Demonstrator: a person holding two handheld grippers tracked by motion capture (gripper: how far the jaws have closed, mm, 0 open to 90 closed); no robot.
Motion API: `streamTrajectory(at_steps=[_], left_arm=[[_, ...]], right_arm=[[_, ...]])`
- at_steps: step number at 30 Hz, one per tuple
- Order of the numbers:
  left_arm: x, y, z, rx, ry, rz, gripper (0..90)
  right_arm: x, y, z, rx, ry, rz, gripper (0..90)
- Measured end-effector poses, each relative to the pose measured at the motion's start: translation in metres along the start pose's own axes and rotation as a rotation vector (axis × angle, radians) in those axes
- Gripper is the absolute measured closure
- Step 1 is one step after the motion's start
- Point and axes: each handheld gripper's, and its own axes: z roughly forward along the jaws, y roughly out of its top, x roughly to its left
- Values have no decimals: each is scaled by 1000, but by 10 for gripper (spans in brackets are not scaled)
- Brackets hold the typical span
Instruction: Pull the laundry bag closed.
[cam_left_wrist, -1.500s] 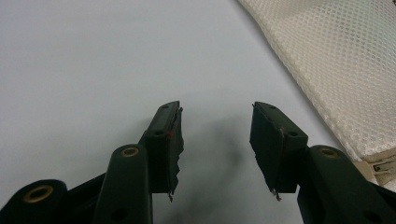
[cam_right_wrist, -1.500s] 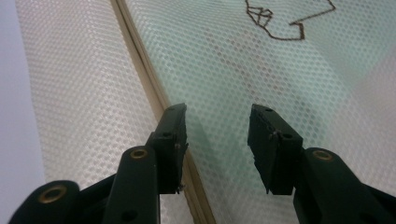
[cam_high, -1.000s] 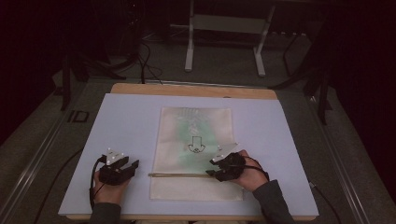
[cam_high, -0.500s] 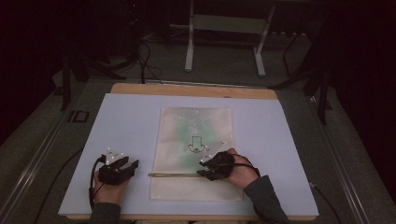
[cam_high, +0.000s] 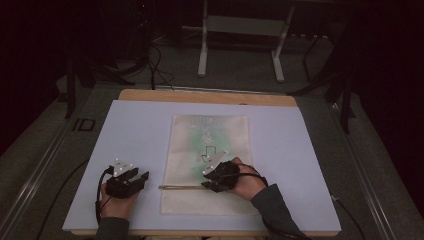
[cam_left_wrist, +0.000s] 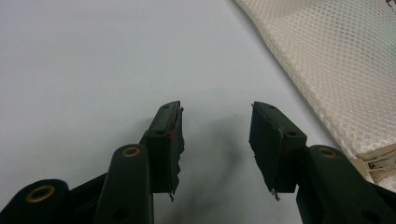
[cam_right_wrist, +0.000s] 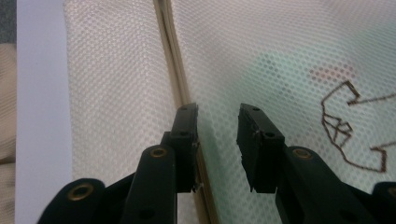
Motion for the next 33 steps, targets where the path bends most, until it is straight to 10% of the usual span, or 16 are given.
streamTrajectory(at_steps=[33], left_arm=[[0,0,0,1,-7,4,533]], right_arm=[[12,41,34,0,67,-68,755]])
